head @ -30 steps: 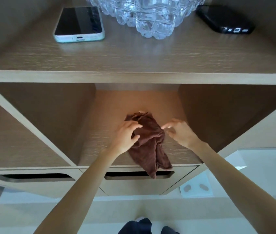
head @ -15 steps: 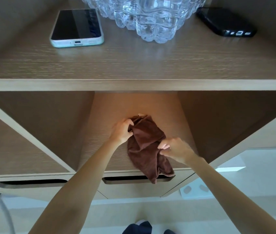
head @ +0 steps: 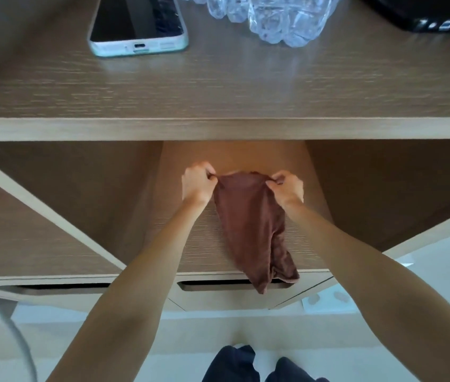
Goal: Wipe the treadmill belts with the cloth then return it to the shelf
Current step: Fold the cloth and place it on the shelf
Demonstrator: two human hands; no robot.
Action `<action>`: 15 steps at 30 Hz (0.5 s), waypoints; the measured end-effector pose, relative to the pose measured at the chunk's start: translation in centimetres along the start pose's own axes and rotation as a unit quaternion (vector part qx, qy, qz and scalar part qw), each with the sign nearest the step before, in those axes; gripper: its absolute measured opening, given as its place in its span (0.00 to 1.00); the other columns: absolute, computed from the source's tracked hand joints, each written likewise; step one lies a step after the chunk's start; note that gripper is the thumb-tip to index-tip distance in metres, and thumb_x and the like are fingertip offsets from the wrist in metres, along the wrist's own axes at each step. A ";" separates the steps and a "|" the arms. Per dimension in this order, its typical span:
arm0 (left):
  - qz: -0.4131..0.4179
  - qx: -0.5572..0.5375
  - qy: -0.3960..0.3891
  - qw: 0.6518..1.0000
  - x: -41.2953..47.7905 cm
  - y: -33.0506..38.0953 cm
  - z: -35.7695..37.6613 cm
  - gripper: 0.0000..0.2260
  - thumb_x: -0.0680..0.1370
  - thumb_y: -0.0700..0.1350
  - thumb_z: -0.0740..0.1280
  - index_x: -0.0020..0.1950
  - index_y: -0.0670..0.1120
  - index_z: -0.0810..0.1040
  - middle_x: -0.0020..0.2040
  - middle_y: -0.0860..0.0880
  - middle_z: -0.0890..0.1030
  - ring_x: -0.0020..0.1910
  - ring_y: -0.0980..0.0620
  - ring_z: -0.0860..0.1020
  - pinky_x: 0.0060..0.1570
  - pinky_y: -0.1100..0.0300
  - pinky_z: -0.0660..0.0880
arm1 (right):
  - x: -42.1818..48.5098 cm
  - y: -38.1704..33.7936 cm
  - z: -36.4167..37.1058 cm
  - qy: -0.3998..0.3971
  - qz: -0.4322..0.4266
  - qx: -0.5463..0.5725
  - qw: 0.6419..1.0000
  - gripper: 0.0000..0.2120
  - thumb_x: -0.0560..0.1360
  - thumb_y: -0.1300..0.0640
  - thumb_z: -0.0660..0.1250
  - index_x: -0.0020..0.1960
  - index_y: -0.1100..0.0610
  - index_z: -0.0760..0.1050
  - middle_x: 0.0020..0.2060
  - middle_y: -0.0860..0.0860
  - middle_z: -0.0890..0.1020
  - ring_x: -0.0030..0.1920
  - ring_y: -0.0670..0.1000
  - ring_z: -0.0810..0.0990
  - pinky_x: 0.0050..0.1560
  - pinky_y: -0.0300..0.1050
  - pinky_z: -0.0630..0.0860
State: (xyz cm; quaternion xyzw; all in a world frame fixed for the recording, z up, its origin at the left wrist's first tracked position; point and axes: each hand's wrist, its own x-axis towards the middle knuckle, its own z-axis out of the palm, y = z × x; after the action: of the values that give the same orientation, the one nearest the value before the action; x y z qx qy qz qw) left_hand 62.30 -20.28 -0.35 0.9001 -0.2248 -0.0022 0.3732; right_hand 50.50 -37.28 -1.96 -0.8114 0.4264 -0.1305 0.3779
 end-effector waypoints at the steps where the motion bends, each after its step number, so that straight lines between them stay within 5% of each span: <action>1: -0.011 -0.009 0.007 1.000 0.7 0.0 -0.1 0.07 0.72 0.35 0.66 0.47 0.44 0.80 0.49 0.45 0.81 0.48 0.45 0.79 0.51 0.54 0.73 | 0.4 0.2 -0.4 0.016 0.015 0.031 0.999 0.07 0.74 0.57 0.69 0.52 0.57 0.78 0.49 0.56 0.82 0.54 0.56 0.79 0.54 0.47 0.73; 3: -0.016 0.030 -0.034 0.999 1.2 0.1 0.5 0.15 0.74 0.38 0.67 0.60 0.43 0.74 0.63 0.43 0.73 0.60 0.42 0.74 0.59 0.53 0.70 | 0.6 0.6 -0.8 0.000 0.024 0.042 0.999 0.11 0.76 0.59 0.67 0.58 0.59 0.76 0.54 0.56 0.81 0.57 0.56 0.78 0.58 0.44 0.70; 5: 0.034 0.136 -0.086 0.986 0.2 0.3 1.4 0.24 0.76 0.43 0.66 0.71 0.43 0.64 0.74 0.42 0.59 0.73 0.41 0.58 0.68 0.50 0.62 | -0.2 1.2 -1.2 -0.043 -0.009 0.009 0.999 0.15 0.77 0.62 0.64 0.63 0.58 0.73 0.60 0.55 0.77 0.58 0.54 0.77 0.59 0.39 0.68; 8: 0.184 0.165 -0.144 0.958 -3.2 0.0 3.4 0.24 0.78 0.47 0.62 0.73 0.44 0.62 0.76 0.44 0.58 0.75 0.46 0.52 0.73 0.49 0.53 | -2.7 2.5 -1.8 -0.047 -0.158 -0.059 0.985 0.16 0.75 0.68 0.62 0.60 0.58 0.76 0.63 0.54 0.75 0.54 0.54 0.79 0.58 0.35 0.67; 10: 0.205 0.203 -0.242 0.926 -4.8 -1.2 4.4 0.26 0.80 0.54 0.58 0.75 0.48 0.57 0.77 0.48 0.56 0.76 0.49 0.51 0.73 0.49 0.51 | -4.1 3.6 -2.1 -0.100 -0.220 -0.116 0.963 0.15 0.75 0.66 0.64 0.60 0.57 0.77 0.64 0.53 0.75 0.61 0.53 0.77 0.62 0.38 0.67; 13: 0.175 0.270 -0.293 0.901 -4.2 -2.2 4.2 0.27 0.79 0.60 0.54 0.76 0.55 0.52 0.78 0.54 0.49 0.76 0.52 0.46 0.73 0.45 0.47 | -4.9 4.2 -2.8 -0.202 -0.183 -0.222 0.936 0.18 0.78 0.59 0.63 0.67 0.52 0.72 0.71 0.49 0.67 0.69 0.50 0.68 0.68 0.46 0.66; 15: 0.158 0.282 -0.283 0.903 -3.8 -1.7 3.9 0.26 0.79 0.59 0.56 0.76 0.55 0.54 0.78 0.53 0.49 0.76 0.51 0.47 0.73 0.44 0.46 | -5.4 4.0 -3.5 -0.149 -0.153 -0.210 0.954 0.17 0.78 0.58 0.63 0.66 0.52 0.73 0.70 0.50 0.68 0.65 0.52 0.72 0.61 0.49 0.72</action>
State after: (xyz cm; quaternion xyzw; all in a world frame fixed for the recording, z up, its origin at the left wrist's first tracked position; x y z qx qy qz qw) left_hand 58.87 -20.33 -4.92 0.8819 -0.4516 -0.1339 0.0199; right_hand 43.02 -36.12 -1.89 -0.9381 0.2543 0.0282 0.2335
